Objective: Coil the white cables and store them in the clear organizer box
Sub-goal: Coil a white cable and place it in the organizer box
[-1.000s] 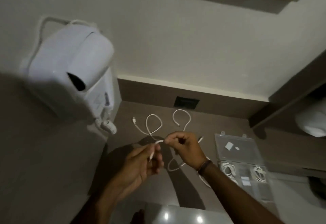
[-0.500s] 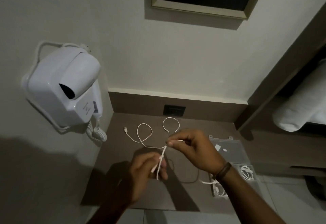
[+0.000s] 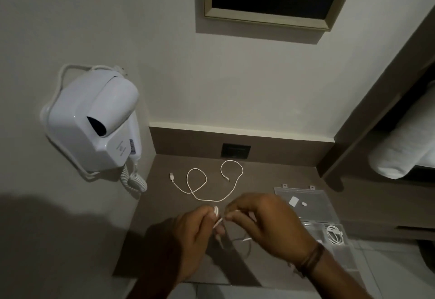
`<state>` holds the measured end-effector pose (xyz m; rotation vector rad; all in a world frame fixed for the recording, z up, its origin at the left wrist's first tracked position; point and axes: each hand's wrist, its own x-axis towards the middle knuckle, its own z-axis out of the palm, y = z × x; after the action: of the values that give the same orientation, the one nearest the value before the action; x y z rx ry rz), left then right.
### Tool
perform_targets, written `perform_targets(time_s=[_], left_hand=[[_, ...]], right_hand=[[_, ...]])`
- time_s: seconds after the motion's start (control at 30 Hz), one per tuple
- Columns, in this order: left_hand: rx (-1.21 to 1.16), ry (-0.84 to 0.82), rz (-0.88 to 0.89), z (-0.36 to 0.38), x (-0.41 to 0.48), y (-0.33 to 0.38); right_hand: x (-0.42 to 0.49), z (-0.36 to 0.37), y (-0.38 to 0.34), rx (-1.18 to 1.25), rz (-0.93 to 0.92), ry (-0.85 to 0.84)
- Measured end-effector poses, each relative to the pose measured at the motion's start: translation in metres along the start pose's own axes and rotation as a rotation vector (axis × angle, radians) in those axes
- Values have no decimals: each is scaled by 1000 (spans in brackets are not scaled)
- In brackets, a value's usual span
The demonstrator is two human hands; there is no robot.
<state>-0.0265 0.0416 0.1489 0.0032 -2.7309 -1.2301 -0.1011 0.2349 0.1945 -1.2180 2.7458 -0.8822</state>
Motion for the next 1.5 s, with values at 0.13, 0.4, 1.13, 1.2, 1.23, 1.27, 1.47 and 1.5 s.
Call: perform_targets(time_s=[0.13, 0.4, 1.13, 1.2, 1.23, 1.27, 1.47, 1.5], left_hand=[[-864, -90, -358, -7, 11, 31], [-732, 287, -256, -3, 26, 26], [107, -8, 60, -1, 20, -8], [-118, -122, 37, -1, 18, 6], [-367, -158, -53, -2, 18, 16], [-612, -163, -165, -2, 20, 22], [-1315, 102, -608, 16, 29, 30], [-1427, 175, -657, 17, 31, 31]], right_hand=[[15, 7, 14, 640, 229, 197], [-24, 57, -17, 668, 281, -66], [-4, -6, 12, 123, 43, 40], [8, -13, 23, 152, 32, 110], [13, -7, 26, 331, 89, 153], [16, 3, 27, 559, 174, 189], [-1, 71, 7, 1166, 507, 176], [-1, 73, 6, 1151, 521, 168]])
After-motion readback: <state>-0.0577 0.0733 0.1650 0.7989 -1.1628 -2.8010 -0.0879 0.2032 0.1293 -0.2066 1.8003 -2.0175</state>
